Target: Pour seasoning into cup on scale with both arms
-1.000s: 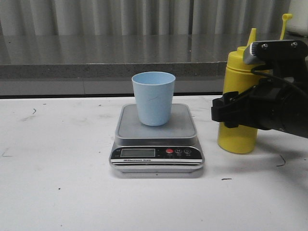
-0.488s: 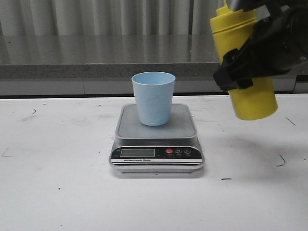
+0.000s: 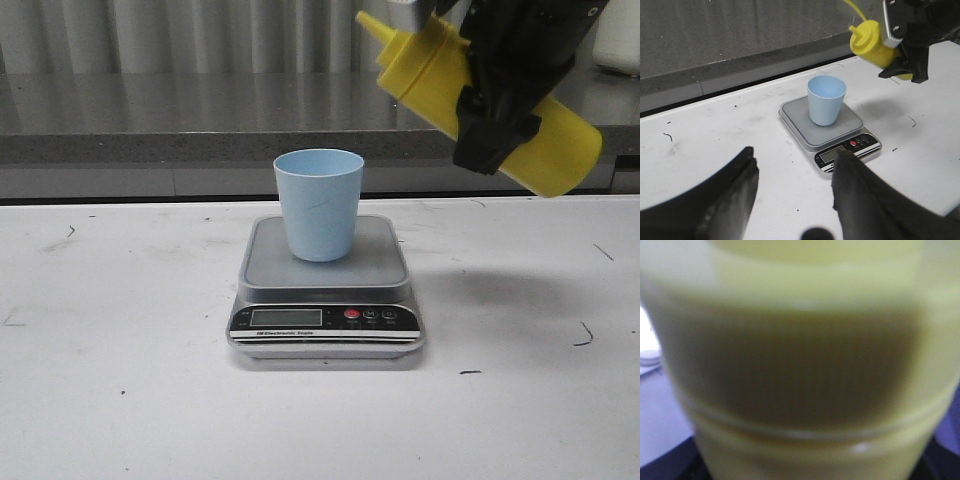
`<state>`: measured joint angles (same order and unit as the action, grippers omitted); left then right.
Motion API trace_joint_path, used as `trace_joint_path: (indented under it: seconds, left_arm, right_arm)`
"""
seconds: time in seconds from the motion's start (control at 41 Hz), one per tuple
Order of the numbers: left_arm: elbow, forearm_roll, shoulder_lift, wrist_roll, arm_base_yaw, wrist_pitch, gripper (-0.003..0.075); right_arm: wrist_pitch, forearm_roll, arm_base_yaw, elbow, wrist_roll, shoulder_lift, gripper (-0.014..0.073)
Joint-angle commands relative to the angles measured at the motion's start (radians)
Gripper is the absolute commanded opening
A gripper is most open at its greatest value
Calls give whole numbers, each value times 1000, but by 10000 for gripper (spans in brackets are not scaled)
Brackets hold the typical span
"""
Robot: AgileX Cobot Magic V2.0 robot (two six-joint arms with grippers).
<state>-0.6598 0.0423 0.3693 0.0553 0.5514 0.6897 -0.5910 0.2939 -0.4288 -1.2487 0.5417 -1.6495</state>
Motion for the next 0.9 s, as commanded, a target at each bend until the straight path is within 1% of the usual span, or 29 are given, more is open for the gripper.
trace_joint_path:
  seconds: [0.0, 0.098, 0.171, 0.22, 0.439, 0.683, 0.78, 0.878]
  left_arm:
    - [-25, 1, 7, 6, 5, -84, 347]
    - [-25, 1, 7, 6, 5, -84, 347]
    - [-25, 1, 7, 6, 5, -84, 347]
    - [-25, 1, 7, 6, 5, -84, 347]
    - [-25, 1, 7, 6, 5, -84, 347]
    - [-25, 1, 7, 6, 5, -84, 347]
    - [-25, 1, 7, 6, 5, -84, 347]
    - [-25, 1, 7, 6, 5, -84, 347]
  right_arm:
    - [-49, 205, -43, -88, -47, -3, 325]
    - [-117, 425, -85, -109, -69, -47, 325]
    - [-133, 538, -106, -109, -69, -65, 325]
    - [-136, 587, -116, -109, -74, -73, 325]
    - [-147, 697, -124, -112, -138, -77, 325]
    - [-152, 865, -125, -112, -139, -77, 325]
    - [-142, 910, -125, -112, -139, -77, 325]
    - [-134, 927, -125, -112, -139, -77, 325]
